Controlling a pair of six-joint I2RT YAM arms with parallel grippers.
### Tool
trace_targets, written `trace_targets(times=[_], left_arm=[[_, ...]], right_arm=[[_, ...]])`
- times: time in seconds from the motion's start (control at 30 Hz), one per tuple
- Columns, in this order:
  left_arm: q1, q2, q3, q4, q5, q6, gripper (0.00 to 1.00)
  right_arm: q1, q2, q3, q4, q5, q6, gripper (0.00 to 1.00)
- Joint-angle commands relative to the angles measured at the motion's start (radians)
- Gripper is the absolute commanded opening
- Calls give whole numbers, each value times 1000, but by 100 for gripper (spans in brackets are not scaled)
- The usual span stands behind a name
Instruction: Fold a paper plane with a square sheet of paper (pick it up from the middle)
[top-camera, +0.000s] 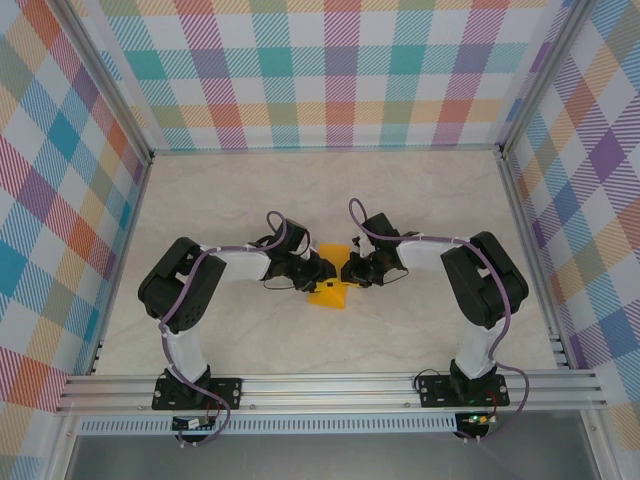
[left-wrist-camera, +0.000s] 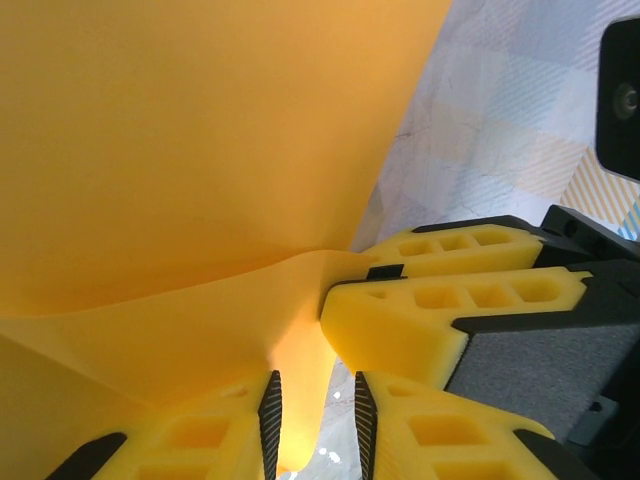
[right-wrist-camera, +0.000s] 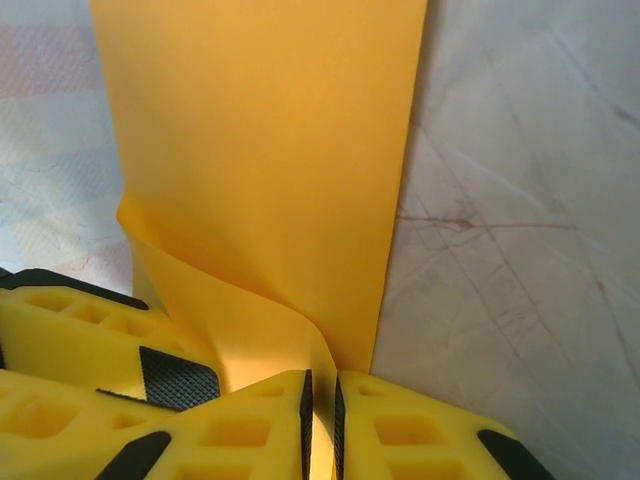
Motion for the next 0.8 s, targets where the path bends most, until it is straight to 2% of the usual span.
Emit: trace_targets(times=[0.0,0.77], left_arm=[[-13,25,24,-35,-7,21,28],[-14,43,25,-44,-7,24,28]], right_arm=[[1,21,27,-23,-1,-21,16],[0,36,36,-48,29,-24,13]])
